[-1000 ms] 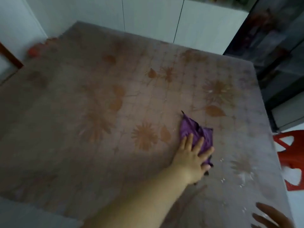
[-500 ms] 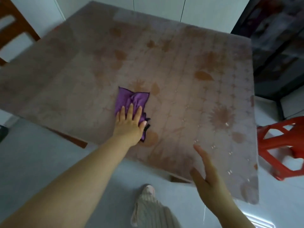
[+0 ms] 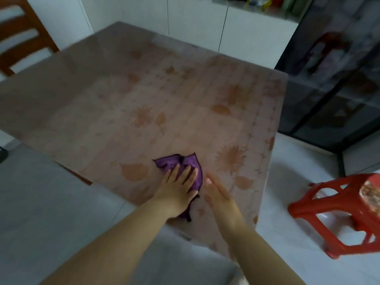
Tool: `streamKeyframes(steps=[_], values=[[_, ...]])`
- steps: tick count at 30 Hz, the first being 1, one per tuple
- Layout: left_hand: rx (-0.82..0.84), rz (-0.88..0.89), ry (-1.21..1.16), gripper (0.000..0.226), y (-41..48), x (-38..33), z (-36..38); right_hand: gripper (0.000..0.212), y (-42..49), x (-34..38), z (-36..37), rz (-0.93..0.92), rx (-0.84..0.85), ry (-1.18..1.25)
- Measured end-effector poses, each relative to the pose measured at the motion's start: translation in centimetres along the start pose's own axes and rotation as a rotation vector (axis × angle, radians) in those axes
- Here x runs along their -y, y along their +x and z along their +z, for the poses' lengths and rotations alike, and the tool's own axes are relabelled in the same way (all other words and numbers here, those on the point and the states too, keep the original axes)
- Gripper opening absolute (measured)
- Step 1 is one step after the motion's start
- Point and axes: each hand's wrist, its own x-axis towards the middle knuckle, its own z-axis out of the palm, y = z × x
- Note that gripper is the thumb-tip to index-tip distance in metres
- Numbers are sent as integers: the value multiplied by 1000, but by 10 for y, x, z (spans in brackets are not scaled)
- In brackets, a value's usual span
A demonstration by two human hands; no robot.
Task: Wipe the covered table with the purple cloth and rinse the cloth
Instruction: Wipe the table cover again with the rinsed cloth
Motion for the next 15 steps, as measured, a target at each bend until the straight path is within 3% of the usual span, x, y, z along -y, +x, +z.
streamKeyframes(steps=[5,8,11,15], values=[[-96,-303,-147,62,113,-100,-26,20,-17,-2,-158,-37,-22,-115],[-112,-231,-166,63,149,-185,-26,56,-18,8,-236,-71,-62,-234],[-153,-192,-147,65,160,-223,-20,28,5,26,-278,3,12,-264],[-198,-334,-186,61,159,-191,-23,25,49,40,-286,-18,145,-393]])
